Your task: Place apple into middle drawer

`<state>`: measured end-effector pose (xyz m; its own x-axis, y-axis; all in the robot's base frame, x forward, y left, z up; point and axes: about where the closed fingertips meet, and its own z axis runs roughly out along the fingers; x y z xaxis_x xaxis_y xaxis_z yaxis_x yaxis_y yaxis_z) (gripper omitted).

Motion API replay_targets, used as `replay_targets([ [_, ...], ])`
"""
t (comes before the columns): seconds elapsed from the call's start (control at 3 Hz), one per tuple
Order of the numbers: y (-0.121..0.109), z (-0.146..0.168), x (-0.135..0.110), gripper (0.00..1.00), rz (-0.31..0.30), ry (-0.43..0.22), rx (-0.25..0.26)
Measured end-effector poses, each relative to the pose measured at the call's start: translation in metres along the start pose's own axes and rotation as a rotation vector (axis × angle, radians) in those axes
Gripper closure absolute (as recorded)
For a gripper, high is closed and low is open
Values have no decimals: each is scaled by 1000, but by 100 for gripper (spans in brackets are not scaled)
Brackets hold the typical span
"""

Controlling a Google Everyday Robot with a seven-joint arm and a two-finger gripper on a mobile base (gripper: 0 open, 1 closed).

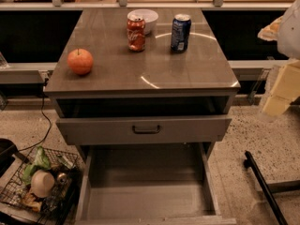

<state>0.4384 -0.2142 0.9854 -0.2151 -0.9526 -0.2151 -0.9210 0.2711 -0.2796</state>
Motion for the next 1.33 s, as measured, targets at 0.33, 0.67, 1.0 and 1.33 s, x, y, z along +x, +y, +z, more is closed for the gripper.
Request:
replay_targets([
  [0.33, -1, 0, -1, 0, 1, -6, 6],
  [0.67, -11, 9, -12, 0, 8, -53, 27],
  [1.0, -38, 41, -49, 0, 35, -239, 58],
  [1.33, -62, 66, -76, 0, 69, -434, 80],
])
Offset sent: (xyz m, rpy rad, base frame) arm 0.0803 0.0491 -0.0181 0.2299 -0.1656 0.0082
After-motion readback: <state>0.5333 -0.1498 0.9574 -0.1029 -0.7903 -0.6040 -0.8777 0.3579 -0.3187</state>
